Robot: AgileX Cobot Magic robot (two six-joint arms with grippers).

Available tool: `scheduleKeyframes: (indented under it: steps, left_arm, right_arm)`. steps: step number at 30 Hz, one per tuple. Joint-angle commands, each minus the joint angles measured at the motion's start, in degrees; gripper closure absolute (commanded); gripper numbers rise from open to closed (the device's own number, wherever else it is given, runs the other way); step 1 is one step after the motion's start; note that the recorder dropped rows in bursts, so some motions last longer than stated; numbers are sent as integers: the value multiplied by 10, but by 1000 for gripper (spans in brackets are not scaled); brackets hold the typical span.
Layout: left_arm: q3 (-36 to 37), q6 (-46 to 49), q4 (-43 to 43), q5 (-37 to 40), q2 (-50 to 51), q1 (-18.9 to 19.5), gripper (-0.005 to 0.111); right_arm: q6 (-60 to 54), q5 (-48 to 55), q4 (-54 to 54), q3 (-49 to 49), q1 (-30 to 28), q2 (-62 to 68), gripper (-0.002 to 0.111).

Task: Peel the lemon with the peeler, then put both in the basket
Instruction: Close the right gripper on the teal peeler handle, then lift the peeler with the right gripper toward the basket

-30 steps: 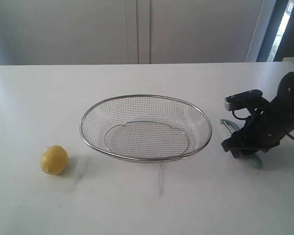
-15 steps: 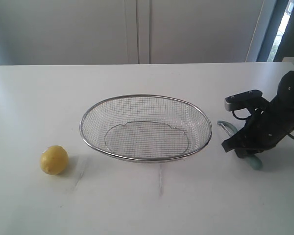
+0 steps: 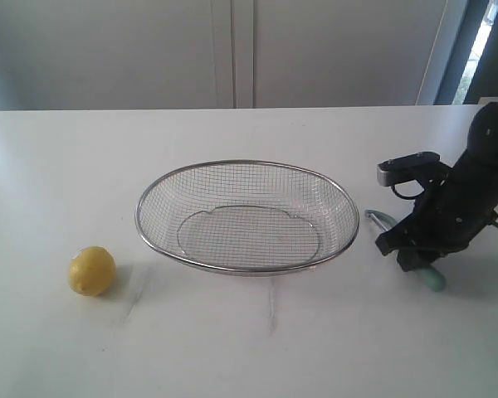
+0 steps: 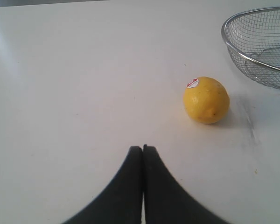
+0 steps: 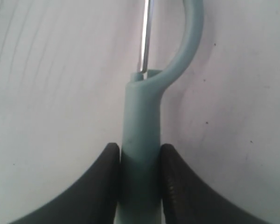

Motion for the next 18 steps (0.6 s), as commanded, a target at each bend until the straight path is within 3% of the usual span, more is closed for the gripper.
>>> scheduleKeyframes:
  steps: [1, 9, 18]
  left_arm:
    - [2, -3, -5, -3, -2, -2, 107]
    - [2, -3, -5, -3, -2, -2, 107]
    - [2, -3, -5, -3, -2, -2, 107]
  right_arm:
    - [2, 15, -2, -11, 1, -26, 108]
    - [2, 14, 9, -11, 1, -70, 108]
    - [-3, 10, 145, -11, 1, -123, 108]
